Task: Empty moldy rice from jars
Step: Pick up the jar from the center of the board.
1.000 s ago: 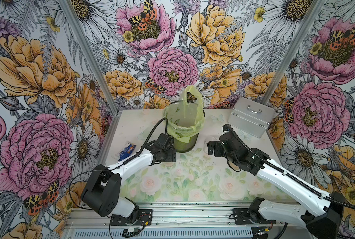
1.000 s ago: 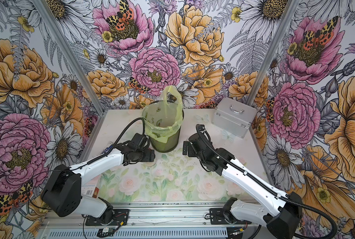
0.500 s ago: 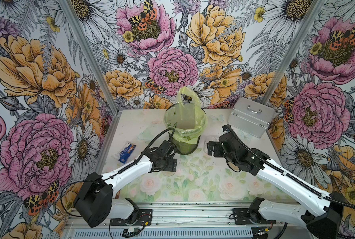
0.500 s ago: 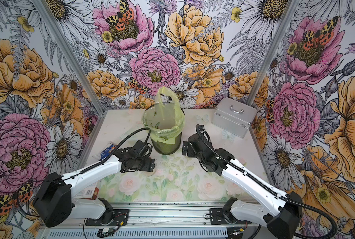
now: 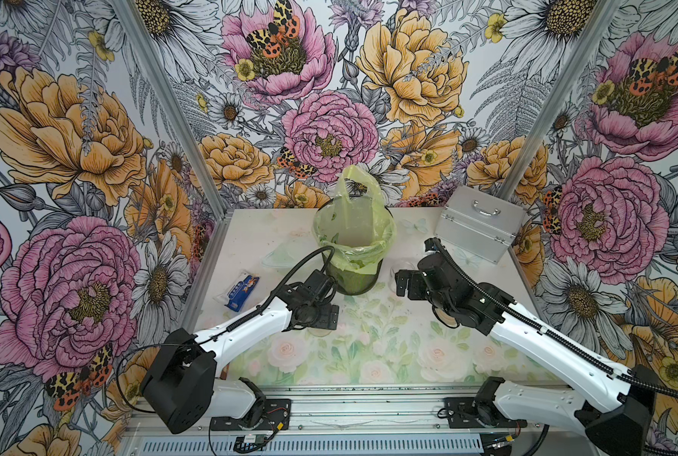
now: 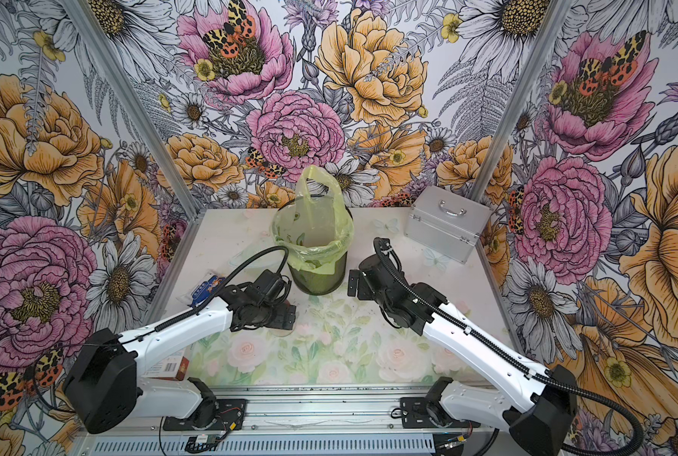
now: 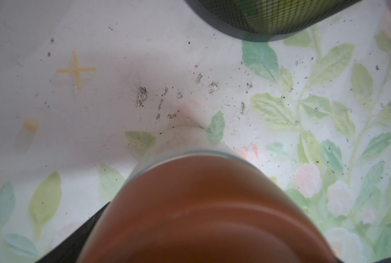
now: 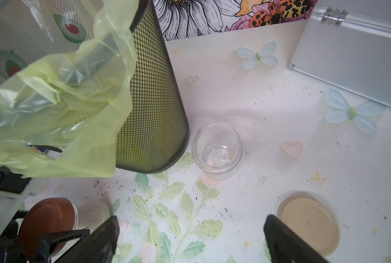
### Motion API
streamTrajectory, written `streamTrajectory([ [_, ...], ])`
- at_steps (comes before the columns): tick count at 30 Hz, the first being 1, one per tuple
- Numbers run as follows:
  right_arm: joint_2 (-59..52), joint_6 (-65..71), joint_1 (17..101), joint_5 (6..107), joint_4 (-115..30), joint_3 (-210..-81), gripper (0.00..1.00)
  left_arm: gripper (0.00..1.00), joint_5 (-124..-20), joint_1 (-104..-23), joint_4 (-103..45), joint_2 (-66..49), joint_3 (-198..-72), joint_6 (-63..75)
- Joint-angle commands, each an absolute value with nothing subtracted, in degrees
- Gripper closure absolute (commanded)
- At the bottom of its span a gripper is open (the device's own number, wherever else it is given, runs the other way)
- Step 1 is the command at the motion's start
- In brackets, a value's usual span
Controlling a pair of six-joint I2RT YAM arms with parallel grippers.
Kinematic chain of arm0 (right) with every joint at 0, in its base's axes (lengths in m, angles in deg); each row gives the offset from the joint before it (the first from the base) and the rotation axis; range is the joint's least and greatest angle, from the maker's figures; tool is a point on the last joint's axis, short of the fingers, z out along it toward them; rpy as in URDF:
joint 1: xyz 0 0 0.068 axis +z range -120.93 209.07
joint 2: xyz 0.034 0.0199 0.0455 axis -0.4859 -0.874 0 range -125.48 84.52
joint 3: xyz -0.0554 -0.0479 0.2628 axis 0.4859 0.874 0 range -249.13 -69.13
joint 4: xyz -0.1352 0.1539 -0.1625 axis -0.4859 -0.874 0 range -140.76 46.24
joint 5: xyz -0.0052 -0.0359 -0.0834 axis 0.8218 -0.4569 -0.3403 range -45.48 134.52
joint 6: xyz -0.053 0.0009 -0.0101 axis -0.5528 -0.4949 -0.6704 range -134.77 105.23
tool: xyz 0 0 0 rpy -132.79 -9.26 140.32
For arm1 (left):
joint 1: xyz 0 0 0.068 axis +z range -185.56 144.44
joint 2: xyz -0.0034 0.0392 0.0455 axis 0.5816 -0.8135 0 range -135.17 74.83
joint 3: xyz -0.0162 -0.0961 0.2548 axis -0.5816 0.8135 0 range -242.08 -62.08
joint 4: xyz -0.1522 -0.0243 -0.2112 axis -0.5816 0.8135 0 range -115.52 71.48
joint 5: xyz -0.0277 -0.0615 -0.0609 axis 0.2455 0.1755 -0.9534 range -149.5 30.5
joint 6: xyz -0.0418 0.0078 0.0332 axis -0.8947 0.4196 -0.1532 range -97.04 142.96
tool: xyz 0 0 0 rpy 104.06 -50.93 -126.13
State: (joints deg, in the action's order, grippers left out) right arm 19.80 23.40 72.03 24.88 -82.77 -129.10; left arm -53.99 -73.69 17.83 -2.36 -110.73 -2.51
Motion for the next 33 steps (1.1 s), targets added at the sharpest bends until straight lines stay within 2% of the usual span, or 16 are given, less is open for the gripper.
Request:
streamTrajectory([
  [1, 18.98, 24.34, 72.58, 24.66, -82.45, -129.93, 0.0, 0.01, -52.53, -73.63, 18.42, -1.18, -112.23, -1.48],
  [10, 18.96, 24.25, 72.67, 24.58, -82.48, -129.87, 0.0, 0.01, -52.25, -73.43, 17.69, -4.38, -114.91, 0.0],
  [21, 19.66, 24.31, 72.61, 24.4, -82.52, -129.18, 0.0, 0.03, -54.93, -71.52, 15.7, -5.69, -112.37, -0.16],
  [25, 19.58, 24.52, 72.63, 24.39, -82.57, -128.99, 0.0, 0.1, -55.13, -71.33, 15.61, -5.17, -112.57, 0.07],
  [33, 19.49, 24.6, 72.68, 24.39, -82.59, -129.45, 0.0, 0.42, -56.16, -71.25, 15.72, -1.98, -111.93, -0.54],
])
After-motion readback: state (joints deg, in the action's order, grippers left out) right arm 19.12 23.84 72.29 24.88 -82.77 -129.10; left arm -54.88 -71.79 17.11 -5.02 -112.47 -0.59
